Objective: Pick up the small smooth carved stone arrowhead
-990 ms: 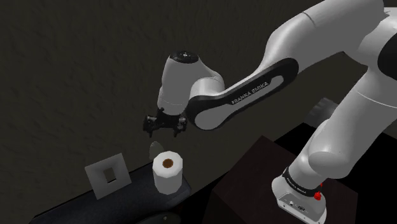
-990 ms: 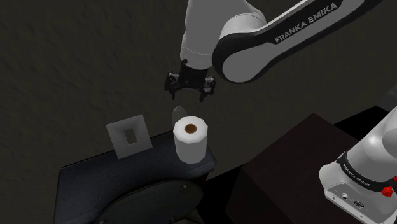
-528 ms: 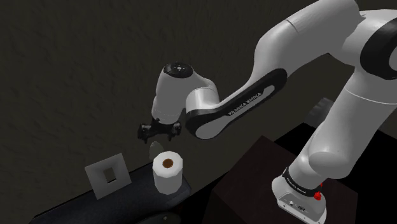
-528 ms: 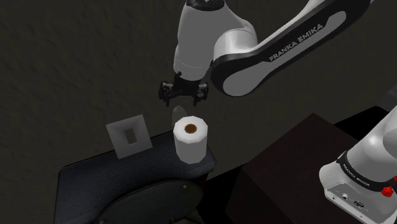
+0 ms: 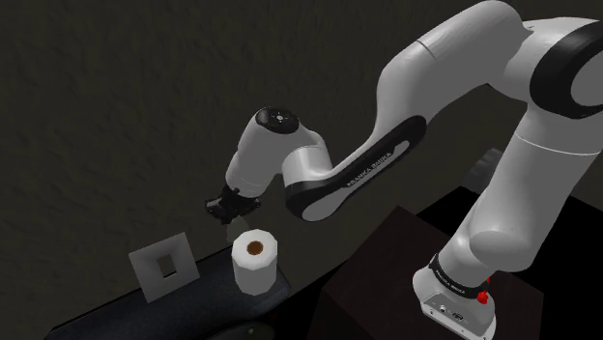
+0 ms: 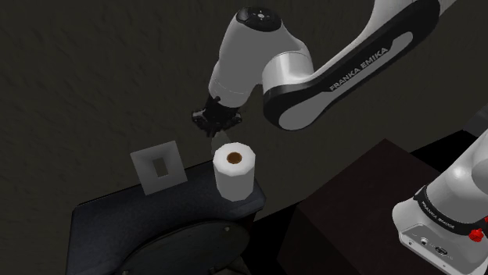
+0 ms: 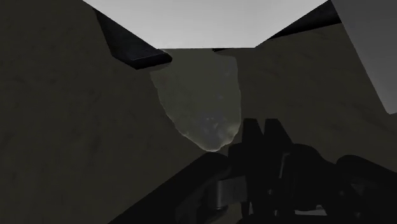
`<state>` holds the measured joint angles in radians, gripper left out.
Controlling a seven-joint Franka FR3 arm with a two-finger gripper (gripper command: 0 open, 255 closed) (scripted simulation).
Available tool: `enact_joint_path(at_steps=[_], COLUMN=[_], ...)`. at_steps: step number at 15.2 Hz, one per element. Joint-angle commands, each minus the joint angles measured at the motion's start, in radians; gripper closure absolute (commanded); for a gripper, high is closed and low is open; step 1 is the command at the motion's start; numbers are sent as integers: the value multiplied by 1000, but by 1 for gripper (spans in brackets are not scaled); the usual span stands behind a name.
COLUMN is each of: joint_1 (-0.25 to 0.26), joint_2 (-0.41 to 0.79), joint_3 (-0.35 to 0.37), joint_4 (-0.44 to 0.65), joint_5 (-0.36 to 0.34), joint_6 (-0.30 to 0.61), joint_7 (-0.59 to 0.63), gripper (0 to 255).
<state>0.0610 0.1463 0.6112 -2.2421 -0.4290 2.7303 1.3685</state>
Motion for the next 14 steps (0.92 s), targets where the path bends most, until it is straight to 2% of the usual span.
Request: enact_joint_path(at_steps=[1,2,3,4,5,6,7,8,9,10,11,12,14], joint_1=[-15,-5,-33,-8,3,2,54,230,717,539,540,510,244], joint_2=[127,142,143,155,20,20,-21,-29,-20,-24,-12,-1,28], joint_3=[-41,-44,-44,-49,7,7,-88,-323,-809,-622,-621,-587,-310], joint_4=[-4,20,32,33,31,31,-78,-97,-55,-60,-55,-52,-55], joint_5=[-16,-31,4,-34,-10,-10,-293,-860,-1523,-1578,-1607,-1634,-1666], joint_6=[6,-8,-12,-10,-32,-32,153,264,276,245,240,231,184], joint_7=[-85,-69,-131,-80,71,71,326,850,1539,1583,1615,1641,1647], gripper=[255,255,255,255,255,0,0,0,0,0,0,0,0])
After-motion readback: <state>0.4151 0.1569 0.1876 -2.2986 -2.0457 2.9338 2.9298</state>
